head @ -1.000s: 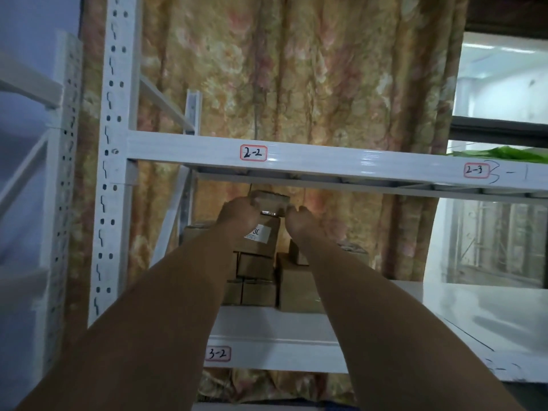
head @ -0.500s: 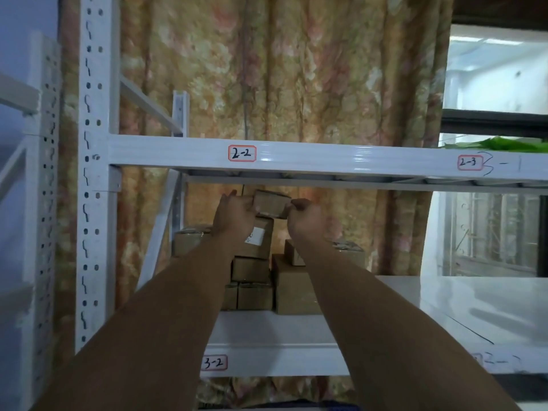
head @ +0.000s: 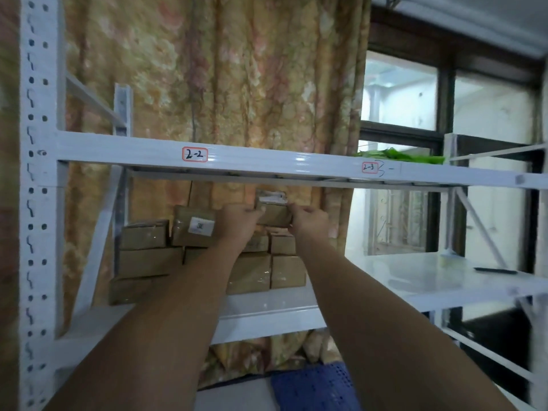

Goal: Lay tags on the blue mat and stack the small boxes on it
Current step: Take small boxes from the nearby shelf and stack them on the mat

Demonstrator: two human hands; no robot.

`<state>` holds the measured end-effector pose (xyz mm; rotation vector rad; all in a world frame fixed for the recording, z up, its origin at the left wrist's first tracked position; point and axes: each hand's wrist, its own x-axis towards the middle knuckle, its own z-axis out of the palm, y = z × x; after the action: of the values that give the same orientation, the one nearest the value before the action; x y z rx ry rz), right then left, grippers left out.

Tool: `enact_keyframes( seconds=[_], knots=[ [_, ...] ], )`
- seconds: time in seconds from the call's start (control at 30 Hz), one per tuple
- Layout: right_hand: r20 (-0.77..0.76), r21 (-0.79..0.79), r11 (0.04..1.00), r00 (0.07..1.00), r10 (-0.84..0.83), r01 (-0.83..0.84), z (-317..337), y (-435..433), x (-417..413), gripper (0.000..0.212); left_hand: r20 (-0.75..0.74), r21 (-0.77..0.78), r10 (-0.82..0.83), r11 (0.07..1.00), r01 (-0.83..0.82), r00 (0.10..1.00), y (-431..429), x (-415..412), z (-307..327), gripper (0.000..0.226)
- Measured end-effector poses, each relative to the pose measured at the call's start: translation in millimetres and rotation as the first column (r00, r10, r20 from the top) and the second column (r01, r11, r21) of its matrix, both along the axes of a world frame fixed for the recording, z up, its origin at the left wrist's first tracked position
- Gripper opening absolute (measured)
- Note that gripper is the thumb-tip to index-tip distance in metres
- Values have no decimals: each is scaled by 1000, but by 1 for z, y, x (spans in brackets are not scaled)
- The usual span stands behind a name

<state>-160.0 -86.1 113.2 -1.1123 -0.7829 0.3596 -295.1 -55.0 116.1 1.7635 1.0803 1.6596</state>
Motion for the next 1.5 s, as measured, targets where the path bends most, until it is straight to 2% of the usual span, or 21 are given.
enact_keyframes(
  seconds=[0.07,0.2,0.33,0.43,0.57,0.63,0.7,0.83,0.9,1.0,1.1,1.23,1.43,1.5],
  knots=[
    [14,-40,997,997,-70,71,-4,-23,19,19,126,-88,-65,993,77,990,-10,21,-6,29],
    [44,-110,974,980,-196,200,-23,-72,62,19,249,-187,-226,943,275,942,-27,77,-24,23],
    [12,-179,950,966,-258,256,-48,-123,107,2,311,-305,-331,853,424,891,-2,153,-67,25],
    [-6,-207,935,955,-296,288,-69,-160,147,13,298,-381,-359,805,455,885,-38,193,-91,32],
    [-17,-261,905,936,-352,336,-101,-204,213,8,244,-407,-341,814,415,908,-134,235,-104,23],
    [-28,-275,892,925,-379,358,-118,-229,248,13,207,-420,-343,815,400,916,-163,271,-117,23],
    [-46,-302,876,912,-409,377,-137,-254,285,16,157,-442,-347,813,380,925,-185,310,-135,26],
    [-41,-395,830,895,-445,394,-178,-303,348,8,37,-520,-384,781,346,923,-218,383,-183,33],
    [-47,-449,801,885,-464,396,-199,-319,375,14,24,-556,-394,758,339,919,-233,409,-206,34],
    [-72,-536,770,890,-450,346,-230,-327,402,9,-40,-601,-386,746,287,922,-244,433,-239,35],
    [-83,-592,753,907,-412,288,-273,-313,420,13,-58,-663,-356,712,231,933,-239,437,-274,40],
    [-83,-656,723,931,-357,218,-311,-274,410,15,-10,-709,-288,678,197,958,-210,419,-313,33],
    [-64,-687,719,976,-208,108,-340,-177,351,19,-3,-735,-94,675,62,996,-137,355,-351,33],
    [-35,-692,720,993,-113,58,-347,-143,326,17,-11,-748,-42,663,20,999,-106,329,-362,31]
  ],
)
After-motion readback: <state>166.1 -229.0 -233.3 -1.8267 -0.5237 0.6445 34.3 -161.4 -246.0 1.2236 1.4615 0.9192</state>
